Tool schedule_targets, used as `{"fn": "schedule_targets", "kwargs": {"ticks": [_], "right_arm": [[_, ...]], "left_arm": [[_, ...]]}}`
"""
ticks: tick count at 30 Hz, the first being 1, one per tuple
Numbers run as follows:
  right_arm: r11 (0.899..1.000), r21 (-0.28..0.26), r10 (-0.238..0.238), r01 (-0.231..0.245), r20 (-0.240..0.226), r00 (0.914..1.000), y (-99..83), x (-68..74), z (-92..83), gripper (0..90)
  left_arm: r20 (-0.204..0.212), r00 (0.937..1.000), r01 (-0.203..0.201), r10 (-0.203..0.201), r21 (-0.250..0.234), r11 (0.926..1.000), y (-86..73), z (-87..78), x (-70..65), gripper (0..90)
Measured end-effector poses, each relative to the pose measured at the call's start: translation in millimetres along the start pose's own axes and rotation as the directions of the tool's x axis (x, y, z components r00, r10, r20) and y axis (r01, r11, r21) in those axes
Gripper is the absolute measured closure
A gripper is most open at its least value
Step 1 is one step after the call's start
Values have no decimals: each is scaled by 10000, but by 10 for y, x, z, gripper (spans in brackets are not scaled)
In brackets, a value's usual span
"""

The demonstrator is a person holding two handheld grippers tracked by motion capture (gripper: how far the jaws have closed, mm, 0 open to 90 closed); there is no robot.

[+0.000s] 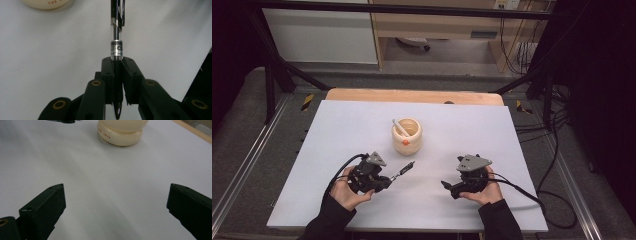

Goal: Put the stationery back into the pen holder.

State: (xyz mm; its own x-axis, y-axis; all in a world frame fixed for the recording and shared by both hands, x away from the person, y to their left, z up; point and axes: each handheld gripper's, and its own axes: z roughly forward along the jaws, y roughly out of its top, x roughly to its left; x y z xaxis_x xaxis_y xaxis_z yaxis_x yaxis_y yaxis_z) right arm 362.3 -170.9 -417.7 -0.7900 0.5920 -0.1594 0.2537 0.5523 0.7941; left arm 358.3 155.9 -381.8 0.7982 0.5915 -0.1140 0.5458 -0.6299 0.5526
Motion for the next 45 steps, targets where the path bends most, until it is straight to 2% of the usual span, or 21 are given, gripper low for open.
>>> {"fn": "schedule_targets", "kwargs": {"ticks": [2,4,7,12,15,18,22,24,27,29,31,35,36,37,39,42,45], "right_arm": [[9984,-95,-549,551,158,9984,37,49,17,37],[9961,-109,-874,877,222,9959,78,91,33,37],[9889,2,-1483,1484,319,9884,142,140,59,37],[9665,288,-2563,2552,476,9654,250,210,98,42],[9475,390,-3193,3174,559,9460,300,247,121,46],[9252,508,-3787,3761,588,9237,341,282,149,50],[8881,606,-4590,4556,646,8861,392,327,176,66],[8731,606,-4871,4838,651,8709,416,344,185,72],[8407,583,-5414,5383,757,8373,440,370,197,83],[8225,481,-5688,5668,789,8187,449,389,204,94],[7961,467,-6050,6033,816,7920,458,400,211,106],[7567,601,-6536,6510,898,7515,465,420,224,125],[7496,578,-6616,6593,937,7440,468,421,230,128],[7368,605,-6759,6734,936,7311,473,420,232,133],[7284,572,-6847,6827,963,7224,477,427,236,137],[7042,545,-7091,7079,1046,6973,483,436,238,146],[6922,438,-7199,7204,1131,6848,480,445,237,155]], "left_arm": [[86,9998,-157,157,31,9999,38,-3,-12,795],[115,9995,-296,295,67,9995,73,-2,-26,796],[177,9989,-427,424,140,9990,125,2,-39,795],[221,9976,-657,651,284,9974,199,15,-58,795],[272,9970,-732,723,335,9968,237,23,-65,796],[298,9963,-823,812,384,9959,277,26,-74,796],[331,9954,-908,895,400,9951,329,33,-85,796],[329,9949,-968,954,415,9944,356,39,-98,796],[334,9939,-1069,1053,501,9930,395,51,-120,796],[334,9939,-1073,1056,559,9927,418,62,-129,796],[340,9939,-1069,1050,594,9925,444,75,-132,795],[378,9937,-1078,1056,631,9922,499,100,-146,795],[355,9934,-1109,1087,666,9916,517,108,-154,796],[353,9933,-1125,1103,677,9913,528,113,-160,795],[348,9927,-1176,1154,706,9905,555,125,-174,795],[378,9919,-1240,1215,741,9895,595,137,-188,795],[368,9917,-1256,1232,743,9893,629,143,-197,795]]}}
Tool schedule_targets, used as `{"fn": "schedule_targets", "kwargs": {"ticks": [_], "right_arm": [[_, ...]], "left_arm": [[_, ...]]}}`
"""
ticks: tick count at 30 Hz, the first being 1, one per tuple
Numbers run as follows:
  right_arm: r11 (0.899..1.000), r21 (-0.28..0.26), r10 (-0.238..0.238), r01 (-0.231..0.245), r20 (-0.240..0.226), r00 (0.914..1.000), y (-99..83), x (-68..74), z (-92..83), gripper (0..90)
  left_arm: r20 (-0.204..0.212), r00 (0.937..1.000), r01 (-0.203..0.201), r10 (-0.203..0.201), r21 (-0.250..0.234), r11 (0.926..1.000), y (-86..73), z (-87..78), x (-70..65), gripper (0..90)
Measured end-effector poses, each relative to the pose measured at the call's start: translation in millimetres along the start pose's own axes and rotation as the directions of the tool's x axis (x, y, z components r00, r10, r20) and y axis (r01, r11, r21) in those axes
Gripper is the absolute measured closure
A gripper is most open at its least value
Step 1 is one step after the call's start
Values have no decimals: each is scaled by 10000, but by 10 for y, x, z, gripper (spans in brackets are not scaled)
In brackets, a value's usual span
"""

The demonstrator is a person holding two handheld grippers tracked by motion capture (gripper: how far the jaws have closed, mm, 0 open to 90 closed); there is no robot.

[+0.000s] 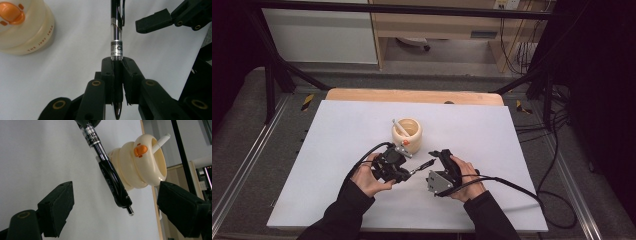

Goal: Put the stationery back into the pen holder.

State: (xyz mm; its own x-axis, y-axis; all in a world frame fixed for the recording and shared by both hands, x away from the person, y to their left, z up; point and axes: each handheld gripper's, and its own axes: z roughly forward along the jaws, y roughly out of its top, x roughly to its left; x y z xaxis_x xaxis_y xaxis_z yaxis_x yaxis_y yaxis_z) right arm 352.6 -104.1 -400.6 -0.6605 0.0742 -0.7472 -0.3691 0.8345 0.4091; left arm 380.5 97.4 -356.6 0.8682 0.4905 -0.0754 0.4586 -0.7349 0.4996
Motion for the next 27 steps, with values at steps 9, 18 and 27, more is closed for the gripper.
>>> {"fn": "schedule_targets", "kwargs": {"ticks": [9,18,27], "right_arm": [[9950,-39,-1000,1003,426,9941,-21,25,10,212],[9827,58,-1847,1850,909,9786,-32,54,28,285],[9707,29,-2390,2403,1143,9643,-38,78,17,387]], "left_arm": [[-142,9999,-39,40,42,10000,103,16,-12,796],[-136,9999,-6,7,45,10000,202,50,-23,796],[-179,9998,18,-15,135,9999,323,84,-61,795]]}}
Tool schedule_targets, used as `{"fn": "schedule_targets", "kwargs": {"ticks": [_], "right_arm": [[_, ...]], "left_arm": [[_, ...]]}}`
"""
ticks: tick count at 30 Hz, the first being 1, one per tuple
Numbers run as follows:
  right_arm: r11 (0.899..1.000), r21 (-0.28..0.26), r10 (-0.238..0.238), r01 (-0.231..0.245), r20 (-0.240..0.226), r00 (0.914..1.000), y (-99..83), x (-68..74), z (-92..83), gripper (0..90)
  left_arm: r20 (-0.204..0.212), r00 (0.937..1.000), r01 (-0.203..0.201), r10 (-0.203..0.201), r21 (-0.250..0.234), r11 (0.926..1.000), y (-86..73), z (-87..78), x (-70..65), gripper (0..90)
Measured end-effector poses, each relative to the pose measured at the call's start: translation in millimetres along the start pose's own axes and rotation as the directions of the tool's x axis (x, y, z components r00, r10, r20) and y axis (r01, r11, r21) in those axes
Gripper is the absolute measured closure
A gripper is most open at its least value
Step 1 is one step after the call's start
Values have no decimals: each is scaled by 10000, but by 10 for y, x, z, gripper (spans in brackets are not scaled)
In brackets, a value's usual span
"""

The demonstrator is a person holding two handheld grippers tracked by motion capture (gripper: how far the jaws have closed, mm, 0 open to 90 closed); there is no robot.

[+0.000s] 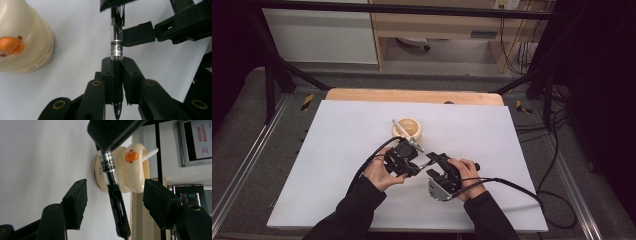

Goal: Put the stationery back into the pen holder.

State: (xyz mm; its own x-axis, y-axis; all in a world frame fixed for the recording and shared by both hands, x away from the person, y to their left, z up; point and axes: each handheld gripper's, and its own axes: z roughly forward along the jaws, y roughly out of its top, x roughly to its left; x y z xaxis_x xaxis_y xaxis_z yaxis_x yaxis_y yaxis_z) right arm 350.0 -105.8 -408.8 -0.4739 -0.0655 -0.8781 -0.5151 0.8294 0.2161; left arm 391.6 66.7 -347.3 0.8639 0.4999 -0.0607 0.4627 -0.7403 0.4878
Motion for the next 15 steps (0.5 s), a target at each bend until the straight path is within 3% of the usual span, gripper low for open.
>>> {"fn": "schedule_targets", "kwargs": {"ticks": [15], "right_arm": [[9936,-14,-1129,1129,-40,9936,-10,11,-16,565]], "left_arm": [[-23,9999,-152,153,399,9991,58,53,-54,796]]}}
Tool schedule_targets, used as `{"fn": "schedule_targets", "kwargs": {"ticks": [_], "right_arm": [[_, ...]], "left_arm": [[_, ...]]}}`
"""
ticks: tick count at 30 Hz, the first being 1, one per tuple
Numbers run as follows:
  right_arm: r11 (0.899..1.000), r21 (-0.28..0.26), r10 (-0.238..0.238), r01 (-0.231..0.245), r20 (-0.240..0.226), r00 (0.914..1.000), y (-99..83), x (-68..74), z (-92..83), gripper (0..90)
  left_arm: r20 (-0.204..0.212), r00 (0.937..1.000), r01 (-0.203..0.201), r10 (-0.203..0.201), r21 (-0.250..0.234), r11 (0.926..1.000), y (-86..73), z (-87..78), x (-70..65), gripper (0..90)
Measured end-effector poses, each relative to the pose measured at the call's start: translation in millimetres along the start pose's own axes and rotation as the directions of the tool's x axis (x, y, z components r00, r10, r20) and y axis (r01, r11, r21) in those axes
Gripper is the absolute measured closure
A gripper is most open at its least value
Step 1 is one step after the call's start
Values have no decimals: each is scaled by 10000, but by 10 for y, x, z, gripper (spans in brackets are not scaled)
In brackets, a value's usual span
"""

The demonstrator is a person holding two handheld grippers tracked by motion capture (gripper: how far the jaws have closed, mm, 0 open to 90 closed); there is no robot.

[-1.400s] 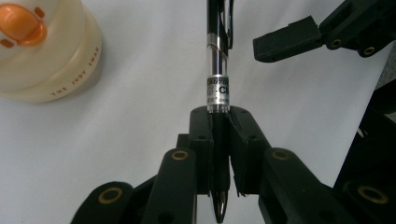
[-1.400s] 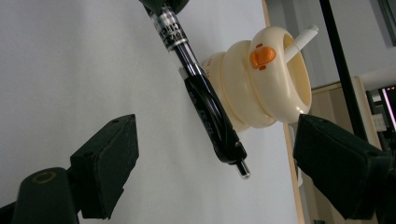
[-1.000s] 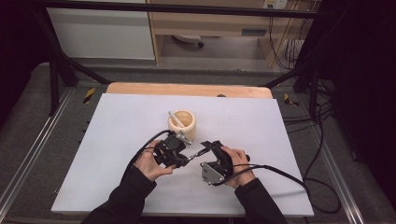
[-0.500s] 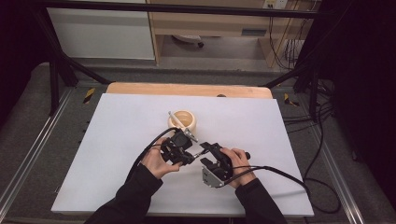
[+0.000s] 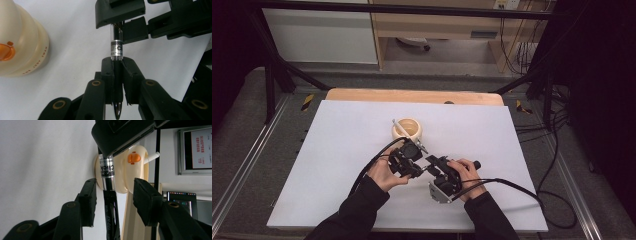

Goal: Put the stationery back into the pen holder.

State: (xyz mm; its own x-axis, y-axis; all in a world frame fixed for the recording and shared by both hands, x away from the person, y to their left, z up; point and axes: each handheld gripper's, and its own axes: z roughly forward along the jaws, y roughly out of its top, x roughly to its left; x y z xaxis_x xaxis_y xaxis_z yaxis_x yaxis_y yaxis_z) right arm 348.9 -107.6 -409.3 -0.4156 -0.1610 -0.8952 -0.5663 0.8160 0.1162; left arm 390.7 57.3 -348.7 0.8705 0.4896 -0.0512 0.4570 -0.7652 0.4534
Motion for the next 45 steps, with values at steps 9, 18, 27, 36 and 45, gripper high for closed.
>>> {"fn": "schedule_targets", "kwargs": {"ticks": [9,18,27,36,45], "right_arm": [[9991,-230,-352,349,-152,9993,0,-1,-10,673],[9978,-489,-468,449,-386,9982,4,3,-12,774],[9968,-543,-623,595,-516,9967,-4,4,-26,799],[9994,-334,-72,47,-749,9972,-11,-14,-21,801],[9976,229,674,-659,-742,9950,-107,-59,-16,801]], "left_arm": [[-25,10000,-3,3,66,10000,10,10,-4,795],[-9,10000,-29,29,-31,10000,11,-6,-12,795],[124,9999,-64,65,-81,9999,3,-9,-8,793],[14,9994,-339,340,-635,9974,-75,-54,0,755],[-584,9982,-260,161,-1722,9847,-322,-253,93,478]]}}
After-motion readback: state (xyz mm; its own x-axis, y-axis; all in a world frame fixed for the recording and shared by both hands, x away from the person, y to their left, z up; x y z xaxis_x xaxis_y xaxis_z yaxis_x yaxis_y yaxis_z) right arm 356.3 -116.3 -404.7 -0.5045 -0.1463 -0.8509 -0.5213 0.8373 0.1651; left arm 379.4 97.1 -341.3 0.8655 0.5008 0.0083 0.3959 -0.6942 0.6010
